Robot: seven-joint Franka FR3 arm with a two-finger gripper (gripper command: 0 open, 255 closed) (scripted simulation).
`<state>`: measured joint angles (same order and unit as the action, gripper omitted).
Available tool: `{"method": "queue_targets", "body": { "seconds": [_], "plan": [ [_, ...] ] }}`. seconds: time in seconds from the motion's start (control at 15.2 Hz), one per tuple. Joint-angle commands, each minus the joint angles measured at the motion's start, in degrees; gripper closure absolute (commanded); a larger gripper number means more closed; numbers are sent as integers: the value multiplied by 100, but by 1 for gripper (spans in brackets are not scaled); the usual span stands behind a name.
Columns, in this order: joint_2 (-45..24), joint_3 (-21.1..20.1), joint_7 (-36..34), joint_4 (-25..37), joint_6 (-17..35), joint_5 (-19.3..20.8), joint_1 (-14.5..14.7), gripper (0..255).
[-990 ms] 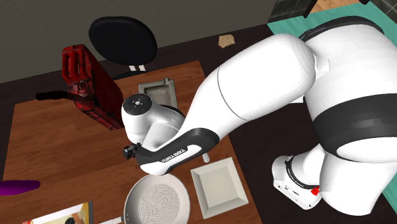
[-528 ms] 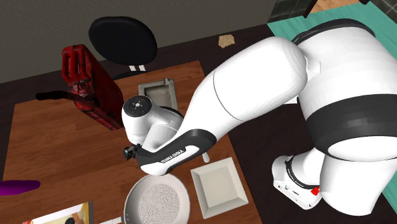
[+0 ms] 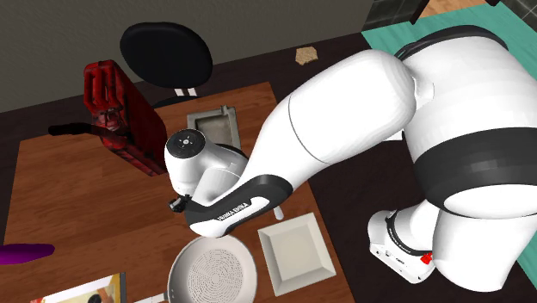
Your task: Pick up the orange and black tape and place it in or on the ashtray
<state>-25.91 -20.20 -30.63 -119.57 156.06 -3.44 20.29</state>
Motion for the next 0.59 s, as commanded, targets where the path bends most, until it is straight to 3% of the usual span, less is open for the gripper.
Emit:
{"method": "queue_targets", "body": {
  "seconds": [0.0, 0.53],
  "plan": [
    [-4, 0, -1, -3, -2, 1, 1, 255],
    [362, -95, 20, 5, -368, -108, -87, 255]
  ]
}}
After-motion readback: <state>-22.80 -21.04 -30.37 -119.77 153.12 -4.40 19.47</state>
